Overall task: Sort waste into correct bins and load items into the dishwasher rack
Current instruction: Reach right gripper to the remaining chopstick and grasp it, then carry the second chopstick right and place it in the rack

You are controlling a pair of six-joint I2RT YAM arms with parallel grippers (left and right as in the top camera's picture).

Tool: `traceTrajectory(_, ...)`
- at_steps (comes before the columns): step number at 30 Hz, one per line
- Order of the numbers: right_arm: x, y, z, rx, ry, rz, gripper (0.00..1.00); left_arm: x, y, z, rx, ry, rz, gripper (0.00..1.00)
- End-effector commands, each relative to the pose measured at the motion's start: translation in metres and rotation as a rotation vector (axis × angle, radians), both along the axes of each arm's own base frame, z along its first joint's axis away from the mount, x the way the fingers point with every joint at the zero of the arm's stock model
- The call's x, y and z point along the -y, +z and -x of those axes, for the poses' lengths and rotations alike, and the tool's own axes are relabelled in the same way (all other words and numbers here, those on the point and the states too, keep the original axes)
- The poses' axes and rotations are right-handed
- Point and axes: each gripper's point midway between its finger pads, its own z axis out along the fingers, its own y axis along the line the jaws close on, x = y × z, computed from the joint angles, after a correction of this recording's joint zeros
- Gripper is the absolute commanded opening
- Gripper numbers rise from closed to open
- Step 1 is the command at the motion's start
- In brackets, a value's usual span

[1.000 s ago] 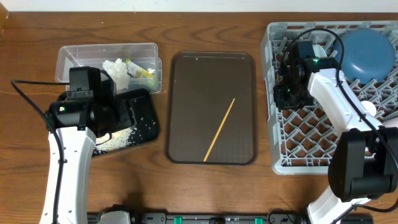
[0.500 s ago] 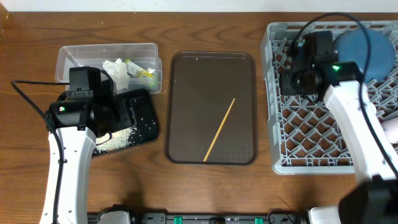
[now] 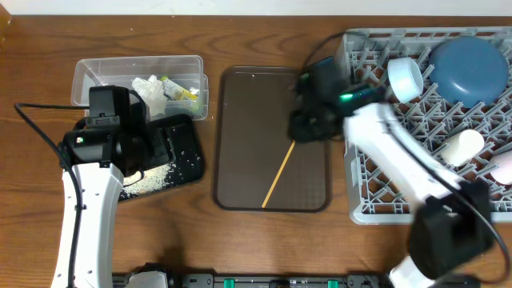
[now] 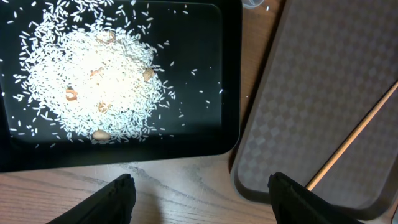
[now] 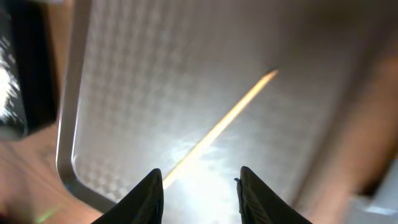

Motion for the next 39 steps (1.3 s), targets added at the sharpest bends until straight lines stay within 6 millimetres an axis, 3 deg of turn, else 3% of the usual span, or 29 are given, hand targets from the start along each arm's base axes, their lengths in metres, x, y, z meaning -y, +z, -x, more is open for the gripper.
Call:
traceTrajectory(1, -0.019, -0.037, 0.019, -0.122, -0.08, 0.06, 0.38, -0.003, 0.003, 0.0, 0.006, 0.006, -0.013, 0.72)
traceTrajectory(6, -0.022, -0.08, 0.041, -0.217, -0.123, 0.189, 0.38, -0.003, 0.003, 0.0, 0.006, 0.006, -0.013, 0.72)
traceTrajectory(12, -0.02, -0.107, 0.05, -0.259, -0.141, 0.262, 0.36, -0.003, 0.003, 0.0, 0.006, 0.006, -0.013, 0.72)
traceTrajectory(17, -0.016, -0.117, 0.051, -0.273, -0.145, 0.292, 0.31, -0.003, 0.003, 0.0, 0.006, 0.006, -0.013, 0.72)
traceTrajectory(23, -0.005, -0.12, 0.043, -0.241, -0.186, 0.339, 0.11, -0.003, 0.003, 0.0, 0.006, 0.006, -0.013, 0.72)
traceTrajectory(26, 0.001, -0.119, 0.039, -0.244, -0.205, 0.336, 0.07, -0.003, 0.003, 0.0, 0.006, 0.006, -0.012, 0.72)
traceTrajectory(32, 0.01, -0.102, 0.012, -0.22, -0.21, 0.285, 0.01, -0.003, 0.003, 0.0, 0.006, 0.006, -0.013, 0.72)
traceTrajectory(35, 0.019, -0.074, -0.008, -0.171, -0.185, 0.258, 0.01, -0.003, 0.003, 0.0, 0.006, 0.006, -0.013, 0.72)
traceTrajectory(39, 0.037, -0.02, -0.033, -0.062, -0.12, 0.221, 0.01, -0.003, 0.003, 0.0, 0.006, 0.006, -0.013, 0.72)
